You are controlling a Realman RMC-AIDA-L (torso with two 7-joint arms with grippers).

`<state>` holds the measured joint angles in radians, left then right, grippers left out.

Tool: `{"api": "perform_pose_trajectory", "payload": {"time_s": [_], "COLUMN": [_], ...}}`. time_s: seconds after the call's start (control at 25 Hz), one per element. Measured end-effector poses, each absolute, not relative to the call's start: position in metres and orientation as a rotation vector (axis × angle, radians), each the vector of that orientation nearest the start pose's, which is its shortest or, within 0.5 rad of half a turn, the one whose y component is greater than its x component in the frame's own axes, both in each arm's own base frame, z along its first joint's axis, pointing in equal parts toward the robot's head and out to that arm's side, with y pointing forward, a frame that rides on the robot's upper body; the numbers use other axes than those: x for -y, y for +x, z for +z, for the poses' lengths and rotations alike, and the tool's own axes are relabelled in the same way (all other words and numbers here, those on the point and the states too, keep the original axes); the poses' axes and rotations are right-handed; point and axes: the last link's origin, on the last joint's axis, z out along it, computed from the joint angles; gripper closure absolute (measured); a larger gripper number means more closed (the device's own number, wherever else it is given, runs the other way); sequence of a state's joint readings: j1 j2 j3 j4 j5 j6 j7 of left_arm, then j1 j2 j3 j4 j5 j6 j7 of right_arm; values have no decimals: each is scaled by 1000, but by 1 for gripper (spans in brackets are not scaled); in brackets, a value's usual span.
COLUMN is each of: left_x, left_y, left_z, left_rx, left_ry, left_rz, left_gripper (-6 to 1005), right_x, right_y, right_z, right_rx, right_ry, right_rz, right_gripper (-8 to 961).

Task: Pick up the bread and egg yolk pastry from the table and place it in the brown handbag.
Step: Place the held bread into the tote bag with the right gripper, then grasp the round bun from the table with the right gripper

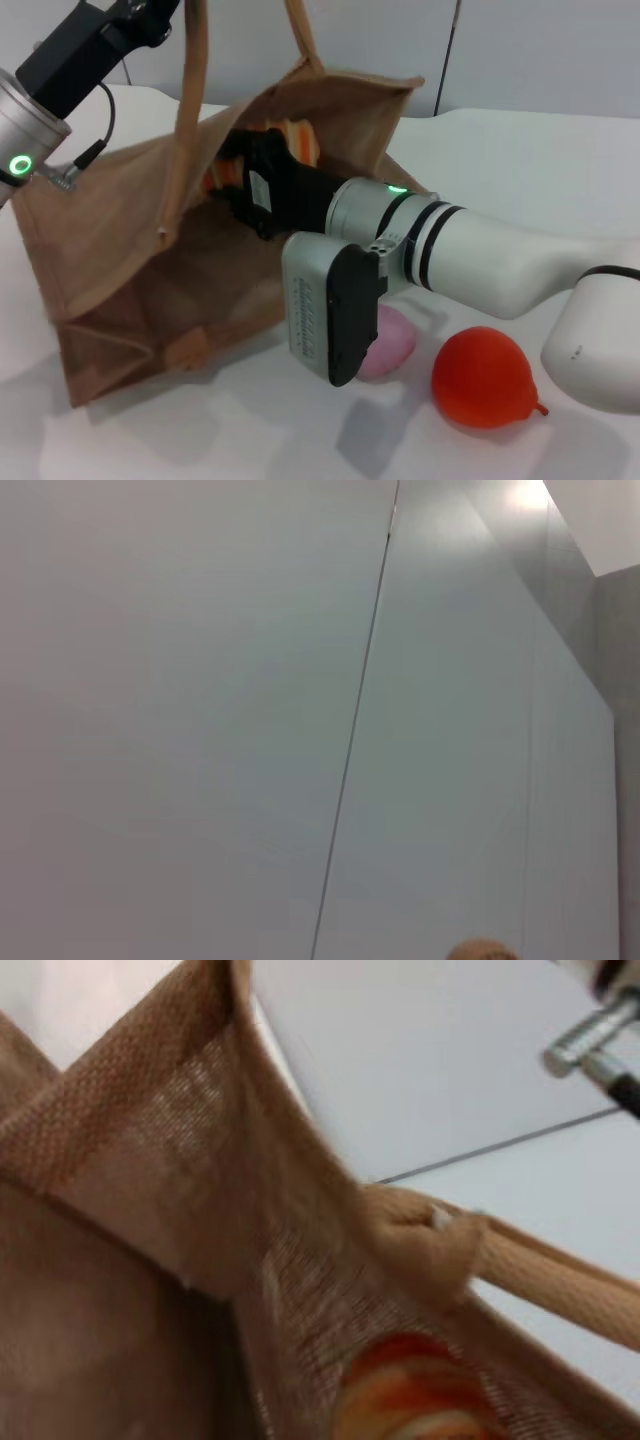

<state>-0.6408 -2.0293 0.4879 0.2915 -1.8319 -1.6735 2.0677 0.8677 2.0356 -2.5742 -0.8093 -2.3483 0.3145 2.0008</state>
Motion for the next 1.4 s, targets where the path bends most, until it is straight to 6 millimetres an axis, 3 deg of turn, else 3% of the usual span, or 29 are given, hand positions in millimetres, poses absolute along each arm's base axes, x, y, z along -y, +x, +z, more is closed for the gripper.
{"api": "perform_pose_trajectory", "payload": {"time_s": [0.16,0.6,0.8,1.04,1.24,1.4], "left_x": [-367,-358,-343,-323,-311,-307], "left_y": [-220,-235,-266,-300,-316,-320], "left_z": [66,79,96,109,113,113], "left_rx": [375,374,404,433,441,440], "left_ry": [-1976,-1863,-1670,-1457,-1349,-1318], "left_rz": [-1554,-1572,-1546,-1487,-1448,-1427], "left_gripper": [879,880,880,880,880,880], "right_x": [-362,-366,-355,-341,-336,-343], "right_y": [80,91,92,102,108,121], "right_z": [-160,-154,-148,-138,-131,-121], "right_rx": [1110,1063,980,907,821,704], "right_ry": [-2136,-2111,-2092,-2046,-2029,-2068], "right_rz": [115,126,236,323,378,389], "right_gripper": [563,105,45,56,65,72]}}
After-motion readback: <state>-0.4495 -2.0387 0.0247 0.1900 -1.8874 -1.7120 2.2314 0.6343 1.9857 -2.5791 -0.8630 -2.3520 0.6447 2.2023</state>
